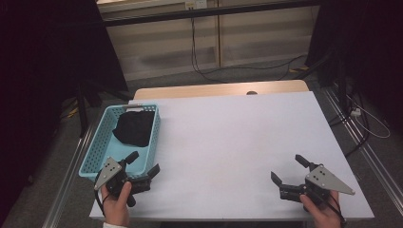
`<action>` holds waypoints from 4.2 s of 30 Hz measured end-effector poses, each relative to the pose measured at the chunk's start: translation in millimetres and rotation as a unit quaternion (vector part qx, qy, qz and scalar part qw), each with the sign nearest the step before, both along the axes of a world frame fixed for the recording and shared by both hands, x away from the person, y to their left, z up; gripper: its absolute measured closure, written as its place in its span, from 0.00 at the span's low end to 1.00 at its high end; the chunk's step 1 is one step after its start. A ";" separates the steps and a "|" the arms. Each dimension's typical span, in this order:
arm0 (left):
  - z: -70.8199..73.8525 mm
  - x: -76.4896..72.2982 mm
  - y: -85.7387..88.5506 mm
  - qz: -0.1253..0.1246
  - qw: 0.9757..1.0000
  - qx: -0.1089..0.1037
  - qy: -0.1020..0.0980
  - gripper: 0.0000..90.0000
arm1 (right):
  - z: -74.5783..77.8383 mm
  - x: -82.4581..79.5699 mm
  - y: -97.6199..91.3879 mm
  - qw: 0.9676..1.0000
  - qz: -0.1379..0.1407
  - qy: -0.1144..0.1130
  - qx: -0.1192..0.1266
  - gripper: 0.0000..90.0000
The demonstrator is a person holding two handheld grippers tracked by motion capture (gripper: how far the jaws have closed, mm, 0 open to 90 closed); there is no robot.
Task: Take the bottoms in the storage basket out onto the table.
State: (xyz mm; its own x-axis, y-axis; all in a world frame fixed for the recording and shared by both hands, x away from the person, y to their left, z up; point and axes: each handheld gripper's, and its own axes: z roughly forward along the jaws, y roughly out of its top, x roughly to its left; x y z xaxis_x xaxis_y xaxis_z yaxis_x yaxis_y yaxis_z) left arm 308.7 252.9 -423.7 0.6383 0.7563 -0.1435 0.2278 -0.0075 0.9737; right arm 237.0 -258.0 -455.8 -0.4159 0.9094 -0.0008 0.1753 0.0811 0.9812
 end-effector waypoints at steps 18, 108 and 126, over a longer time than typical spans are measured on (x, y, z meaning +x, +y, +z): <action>13.7 1.5 0.8 0.004 1.000 -0.004 -0.005 0.03 | 1.5 -0.8 -1.5 1.000 0.009 -0.003 0.003 0.01; 41.0 158.5 30.6 0.063 0.994 0.047 0.079 0.03 | 0.0 3.5 -4.6 1.000 0.021 -0.002 0.010 0.01; 19.1 185.2 37.5 0.101 0.983 0.090 0.121 0.04 | 0.2 3.4 -3.5 1.000 0.027 -0.004 0.007 0.01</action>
